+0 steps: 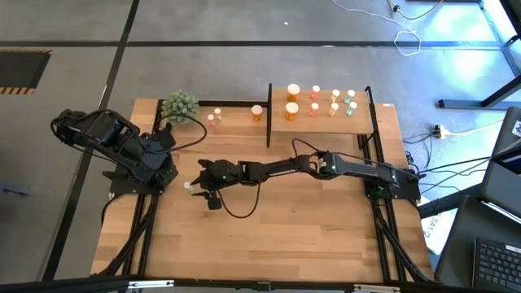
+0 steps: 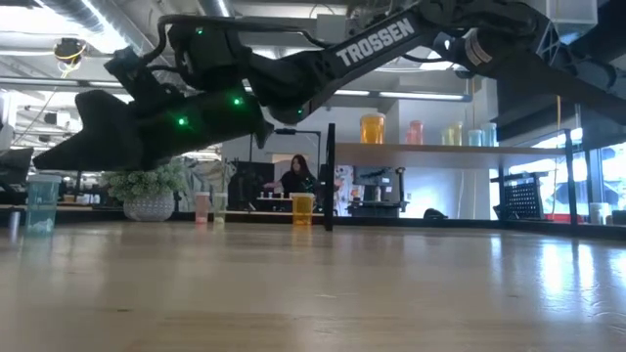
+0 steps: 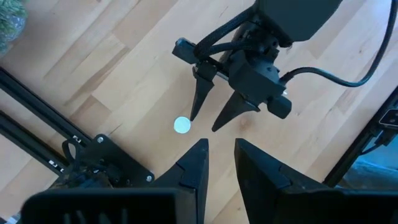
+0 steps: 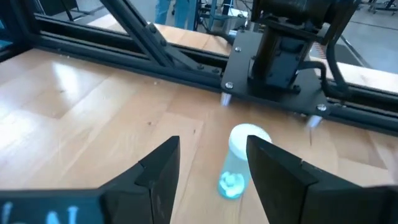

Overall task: Pick and place medicine bottles onto shelf by color
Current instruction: Put the blue pill bottle on the shelf aligned with the other blue pill bottles

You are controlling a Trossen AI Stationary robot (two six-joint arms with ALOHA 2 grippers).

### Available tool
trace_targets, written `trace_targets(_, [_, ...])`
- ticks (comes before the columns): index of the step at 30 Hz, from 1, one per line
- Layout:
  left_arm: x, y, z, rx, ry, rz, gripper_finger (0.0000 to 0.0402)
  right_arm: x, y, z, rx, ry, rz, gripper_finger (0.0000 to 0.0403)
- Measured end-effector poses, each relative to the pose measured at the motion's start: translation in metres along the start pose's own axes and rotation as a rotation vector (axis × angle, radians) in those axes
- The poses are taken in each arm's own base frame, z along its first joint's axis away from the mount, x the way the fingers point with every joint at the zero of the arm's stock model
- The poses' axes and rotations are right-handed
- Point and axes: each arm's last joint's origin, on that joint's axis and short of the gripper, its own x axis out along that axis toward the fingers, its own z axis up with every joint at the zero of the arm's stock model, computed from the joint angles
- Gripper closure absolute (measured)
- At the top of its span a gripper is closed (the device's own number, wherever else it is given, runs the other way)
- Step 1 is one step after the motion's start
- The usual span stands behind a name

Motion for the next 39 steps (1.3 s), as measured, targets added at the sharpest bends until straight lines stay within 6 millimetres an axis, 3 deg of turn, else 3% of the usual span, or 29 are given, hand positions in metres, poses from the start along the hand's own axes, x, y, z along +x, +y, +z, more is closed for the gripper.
trace_targets(7, [0.0, 0.0, 0.0, 0.0, 0.0, 0.0, 0.033, -0.001, -0.008, 0.0, 0.007, 0.003, -0.088, 0.0215])
trace_targets(19, [0.0, 0.0, 0.0, 0.003, 0.0, 0.0, 0.033, -0.003, -0.016, -0.001, 0.039, -0.01, -0.051, 0.0215])
trace_targets(31, [0.0, -0.002, -0.003, 0.221, 0.108, -0.068, 0.033, -0.003, -0.016, -0.001, 0.063, -0.01, -0.051, 0.0215])
trace_targets(39, [0.0, -0.002, -0.003, 0.228, 0.109, -0.07, 0.033, -0.003, -0.014, -0.005, 0.066, 0.015, -0.009, 0.0215])
